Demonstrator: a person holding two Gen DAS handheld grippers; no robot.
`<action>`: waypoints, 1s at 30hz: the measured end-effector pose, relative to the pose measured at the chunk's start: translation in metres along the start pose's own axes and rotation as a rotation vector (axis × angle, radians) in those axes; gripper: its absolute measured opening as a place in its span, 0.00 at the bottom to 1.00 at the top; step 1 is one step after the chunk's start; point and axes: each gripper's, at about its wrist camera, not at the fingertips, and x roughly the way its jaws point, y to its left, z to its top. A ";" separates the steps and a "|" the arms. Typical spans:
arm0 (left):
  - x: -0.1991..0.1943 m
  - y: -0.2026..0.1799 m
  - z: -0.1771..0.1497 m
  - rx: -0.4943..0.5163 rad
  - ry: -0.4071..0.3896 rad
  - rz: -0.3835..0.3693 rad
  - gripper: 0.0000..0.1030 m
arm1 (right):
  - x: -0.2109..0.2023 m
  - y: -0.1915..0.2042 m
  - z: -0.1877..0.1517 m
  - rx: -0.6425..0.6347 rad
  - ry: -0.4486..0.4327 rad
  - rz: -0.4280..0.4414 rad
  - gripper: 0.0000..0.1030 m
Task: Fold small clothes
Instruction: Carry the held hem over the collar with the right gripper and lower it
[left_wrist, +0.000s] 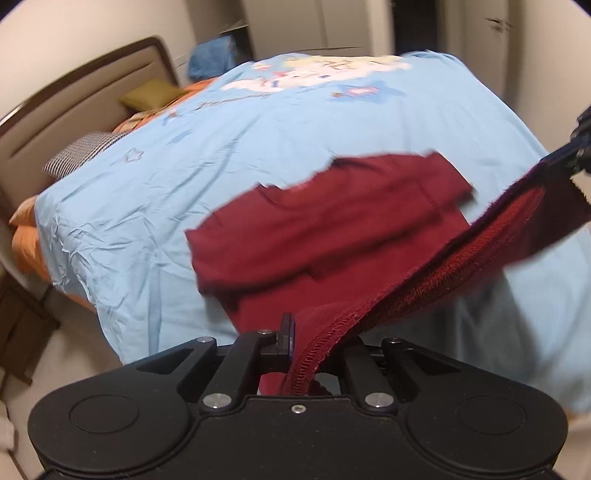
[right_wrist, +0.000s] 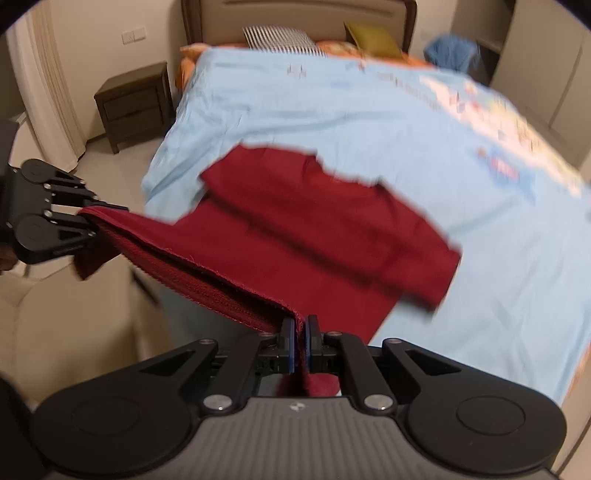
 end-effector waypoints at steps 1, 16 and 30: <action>0.009 0.007 0.019 -0.007 0.017 -0.002 0.05 | 0.010 -0.010 0.014 -0.023 -0.020 -0.008 0.06; 0.264 0.115 0.199 -0.082 0.373 -0.114 0.35 | 0.240 -0.179 0.164 -0.051 -0.021 -0.020 0.06; 0.277 0.187 0.167 -0.412 0.284 -0.285 0.91 | 0.308 -0.227 0.144 0.090 -0.029 0.022 0.08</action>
